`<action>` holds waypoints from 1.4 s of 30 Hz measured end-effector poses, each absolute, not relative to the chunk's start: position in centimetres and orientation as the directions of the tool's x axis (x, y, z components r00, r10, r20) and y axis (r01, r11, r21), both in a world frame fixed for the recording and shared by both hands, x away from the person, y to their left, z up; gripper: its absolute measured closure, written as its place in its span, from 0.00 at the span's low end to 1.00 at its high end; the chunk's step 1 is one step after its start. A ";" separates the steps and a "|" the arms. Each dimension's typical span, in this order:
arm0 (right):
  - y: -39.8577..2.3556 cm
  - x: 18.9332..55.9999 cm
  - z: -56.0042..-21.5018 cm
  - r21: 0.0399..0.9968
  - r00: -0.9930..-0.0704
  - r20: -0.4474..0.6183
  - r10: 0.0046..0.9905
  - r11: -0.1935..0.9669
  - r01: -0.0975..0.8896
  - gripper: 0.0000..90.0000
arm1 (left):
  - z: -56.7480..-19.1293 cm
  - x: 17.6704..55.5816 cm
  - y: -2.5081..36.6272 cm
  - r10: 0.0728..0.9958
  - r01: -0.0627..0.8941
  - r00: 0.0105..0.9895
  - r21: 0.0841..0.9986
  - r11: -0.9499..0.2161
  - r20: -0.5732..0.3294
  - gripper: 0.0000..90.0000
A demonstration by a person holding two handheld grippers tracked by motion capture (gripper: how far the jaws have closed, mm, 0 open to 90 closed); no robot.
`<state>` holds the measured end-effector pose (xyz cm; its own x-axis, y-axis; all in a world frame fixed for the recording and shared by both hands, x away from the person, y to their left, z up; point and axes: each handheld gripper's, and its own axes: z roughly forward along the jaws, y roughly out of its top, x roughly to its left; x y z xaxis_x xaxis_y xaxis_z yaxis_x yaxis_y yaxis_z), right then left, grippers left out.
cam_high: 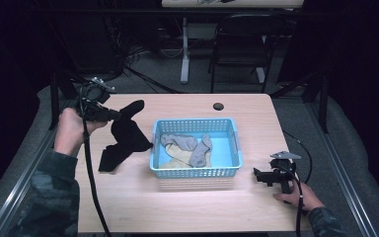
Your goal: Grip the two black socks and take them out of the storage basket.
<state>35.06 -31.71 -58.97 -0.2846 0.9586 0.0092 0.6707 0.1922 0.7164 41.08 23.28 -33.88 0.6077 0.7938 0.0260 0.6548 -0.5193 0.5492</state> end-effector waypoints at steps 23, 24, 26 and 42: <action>-31.7 35.1 -58.9 0.713 -0.288 0.007 0.958 0.197 0.673 0.00 | -42.6 41.6 27.6 0.859 0.790 0.507 0.440 -0.426 -0.077 0.96; -31.7 35.1 -59.0 0.717 -0.285 0.010 0.959 0.192 0.671 0.00 | -43.2 41.6 27.6 0.861 0.794 0.502 0.438 -0.422 -0.081 0.96; -31.7 35.1 -59.0 0.717 -0.284 0.010 0.959 0.192 0.671 0.00 | -44.2 41.8 27.6 0.865 0.806 0.493 0.423 -0.414 -0.095 0.96; -31.7 35.1 -59.0 0.716 -0.285 0.010 0.959 0.192 0.671 0.00 | -46.3 41.0 27.6 0.904 0.803 0.423 0.487 -0.343 -0.061 0.25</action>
